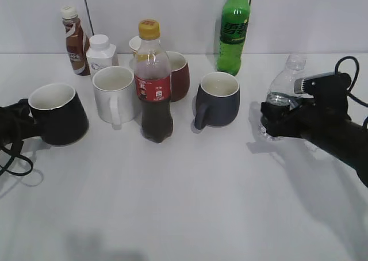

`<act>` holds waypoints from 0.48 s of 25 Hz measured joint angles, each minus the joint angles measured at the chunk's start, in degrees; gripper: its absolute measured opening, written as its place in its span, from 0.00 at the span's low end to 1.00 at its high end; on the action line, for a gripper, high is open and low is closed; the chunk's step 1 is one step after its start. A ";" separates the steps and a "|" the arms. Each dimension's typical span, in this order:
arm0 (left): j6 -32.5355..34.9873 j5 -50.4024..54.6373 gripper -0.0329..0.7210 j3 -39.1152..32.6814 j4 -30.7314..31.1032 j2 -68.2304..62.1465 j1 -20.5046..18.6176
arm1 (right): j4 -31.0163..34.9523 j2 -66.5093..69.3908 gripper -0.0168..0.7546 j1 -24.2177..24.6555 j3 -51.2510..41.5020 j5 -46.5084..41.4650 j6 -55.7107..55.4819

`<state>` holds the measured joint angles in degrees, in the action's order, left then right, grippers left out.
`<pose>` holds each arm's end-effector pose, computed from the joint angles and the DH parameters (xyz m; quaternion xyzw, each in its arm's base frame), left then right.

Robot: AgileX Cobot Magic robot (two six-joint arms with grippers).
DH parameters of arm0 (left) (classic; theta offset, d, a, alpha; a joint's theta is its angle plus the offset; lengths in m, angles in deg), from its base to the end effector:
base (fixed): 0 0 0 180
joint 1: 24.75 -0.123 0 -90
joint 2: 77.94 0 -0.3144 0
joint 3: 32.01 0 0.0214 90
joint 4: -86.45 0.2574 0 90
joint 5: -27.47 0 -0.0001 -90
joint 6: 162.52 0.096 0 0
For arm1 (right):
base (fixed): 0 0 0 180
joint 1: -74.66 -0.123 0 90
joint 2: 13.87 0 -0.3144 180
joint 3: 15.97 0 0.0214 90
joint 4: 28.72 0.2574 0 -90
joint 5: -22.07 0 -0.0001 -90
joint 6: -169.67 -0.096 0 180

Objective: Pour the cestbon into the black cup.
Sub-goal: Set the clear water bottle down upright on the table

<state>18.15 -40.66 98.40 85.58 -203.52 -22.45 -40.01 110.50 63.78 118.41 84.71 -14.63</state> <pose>0.3175 -0.0114 0.0958 0.0144 0.8039 -0.0045 0.5945 0.3241 0.0793 0.1037 -0.1340 0.7954 0.1211 0.5786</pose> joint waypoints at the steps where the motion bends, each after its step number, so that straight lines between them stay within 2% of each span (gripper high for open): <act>1: 0.00 -0.20 0.11 -0.01 0.29 -0.06 0.00 | -0.41 0.55 0.66 0.00 0.00 0.23 0.06; 5: 0.00 -0.27 0.14 -0.01 1.90 -0.06 -0.07 | -3.22 1.26 0.66 0.00 0.00 1.67 0.17; 12: -0.13 -0.47 0.30 0.01 3.39 -0.06 -0.07 | -3.87 1.55 0.66 0.00 -1.55 3.63 0.97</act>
<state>18.02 -41.13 98.41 88.97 -203.58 -22.52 -43.87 112.05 63.78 116.86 88.35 -13.65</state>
